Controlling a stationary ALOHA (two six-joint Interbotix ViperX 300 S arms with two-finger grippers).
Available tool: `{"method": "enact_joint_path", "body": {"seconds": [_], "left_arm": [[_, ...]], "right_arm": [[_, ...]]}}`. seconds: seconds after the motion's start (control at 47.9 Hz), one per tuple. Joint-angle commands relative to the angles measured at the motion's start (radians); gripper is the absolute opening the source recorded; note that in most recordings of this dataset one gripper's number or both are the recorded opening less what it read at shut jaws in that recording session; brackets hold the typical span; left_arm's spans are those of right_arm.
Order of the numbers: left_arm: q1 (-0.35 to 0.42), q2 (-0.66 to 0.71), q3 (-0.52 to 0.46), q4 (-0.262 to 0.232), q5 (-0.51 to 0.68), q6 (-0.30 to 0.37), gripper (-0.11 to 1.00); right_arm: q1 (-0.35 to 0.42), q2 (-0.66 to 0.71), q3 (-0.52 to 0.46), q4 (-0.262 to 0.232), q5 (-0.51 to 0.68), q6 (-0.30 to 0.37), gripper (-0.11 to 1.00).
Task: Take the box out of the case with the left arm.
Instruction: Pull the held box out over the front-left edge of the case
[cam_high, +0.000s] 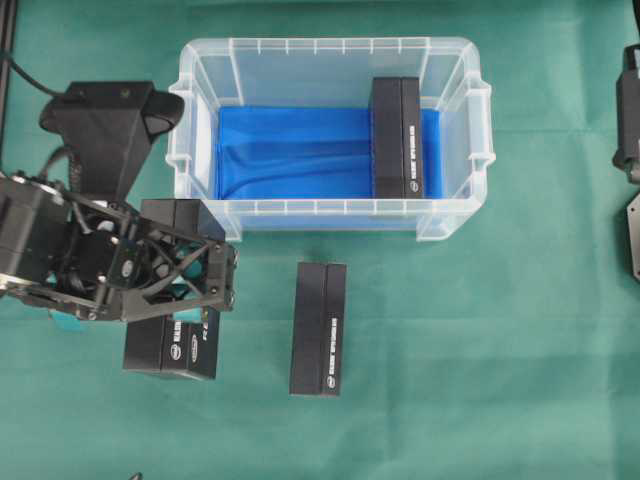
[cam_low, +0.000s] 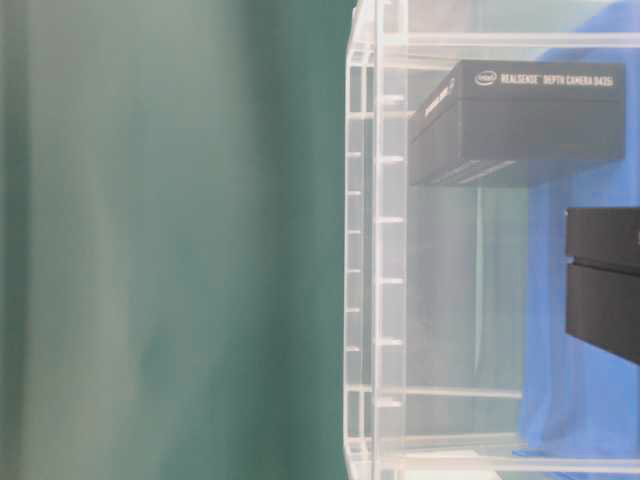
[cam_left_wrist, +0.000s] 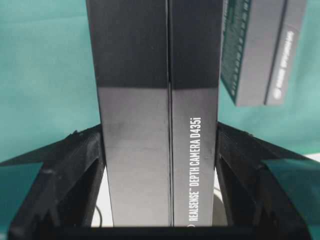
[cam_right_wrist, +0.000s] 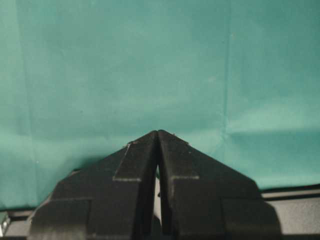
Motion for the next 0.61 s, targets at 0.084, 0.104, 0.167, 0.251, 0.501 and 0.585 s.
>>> {"method": "enact_joint_path", "body": {"seconds": [0.084,0.104,0.167,0.251,0.501,0.585], "left_arm": [[-0.002,-0.002,0.046,0.005,-0.095,-0.011,0.61],[-0.002,0.002,0.054,0.005,-0.110,-0.011,0.61],[-0.002,0.009,0.080,0.005,-0.156,-0.011,0.61],[-0.008,0.023,0.115,0.005,-0.204,-0.014,0.61],[-0.032,0.071,0.201,0.003,-0.298,-0.014,0.61],[-0.044,0.091,0.233,-0.002,-0.328,-0.012,0.61]], "right_arm": [[-0.002,0.000,-0.011,0.000,-0.002,0.000,0.03],[-0.002,0.000,-0.009,0.000,-0.002,0.000,0.03],[-0.002,0.000,-0.009,0.000,-0.002,0.002,0.03],[0.000,0.000,-0.009,0.000,-0.002,0.002,0.03],[0.000,0.002,-0.009,0.000,-0.002,0.002,0.03],[-0.002,0.000,-0.009,0.000,-0.002,0.002,0.03]]}}
